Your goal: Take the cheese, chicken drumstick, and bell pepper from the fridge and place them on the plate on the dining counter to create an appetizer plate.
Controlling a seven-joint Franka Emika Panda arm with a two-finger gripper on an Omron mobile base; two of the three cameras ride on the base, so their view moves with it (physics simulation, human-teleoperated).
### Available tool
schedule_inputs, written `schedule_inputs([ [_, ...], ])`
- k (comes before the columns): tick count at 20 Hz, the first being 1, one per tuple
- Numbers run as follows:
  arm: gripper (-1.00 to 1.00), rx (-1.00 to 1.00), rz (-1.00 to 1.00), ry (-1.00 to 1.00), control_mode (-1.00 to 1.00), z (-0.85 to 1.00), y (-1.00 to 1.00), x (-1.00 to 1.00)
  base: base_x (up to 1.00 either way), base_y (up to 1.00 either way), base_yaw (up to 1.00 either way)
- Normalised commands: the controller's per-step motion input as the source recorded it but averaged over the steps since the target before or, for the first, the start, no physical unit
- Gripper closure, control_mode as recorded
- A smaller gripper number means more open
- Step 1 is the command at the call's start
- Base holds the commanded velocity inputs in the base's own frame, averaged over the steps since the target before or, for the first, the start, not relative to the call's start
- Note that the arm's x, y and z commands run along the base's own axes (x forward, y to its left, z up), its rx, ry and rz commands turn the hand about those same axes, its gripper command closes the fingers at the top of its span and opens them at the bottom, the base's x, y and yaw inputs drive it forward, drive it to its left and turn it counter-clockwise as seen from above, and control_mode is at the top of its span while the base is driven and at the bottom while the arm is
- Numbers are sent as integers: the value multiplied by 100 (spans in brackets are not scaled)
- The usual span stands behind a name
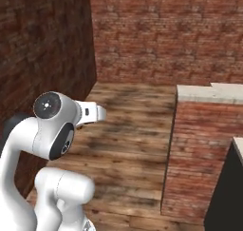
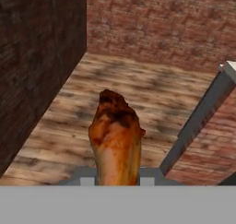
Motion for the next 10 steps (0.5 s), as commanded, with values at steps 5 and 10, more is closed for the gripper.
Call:
schedule_inputs([
  [5, 100, 0, 0, 0, 100, 0, 0, 0, 100, 63, -33],
  [10, 100, 0, 0, 0, 100, 0, 0, 0, 100, 57, -39],
])
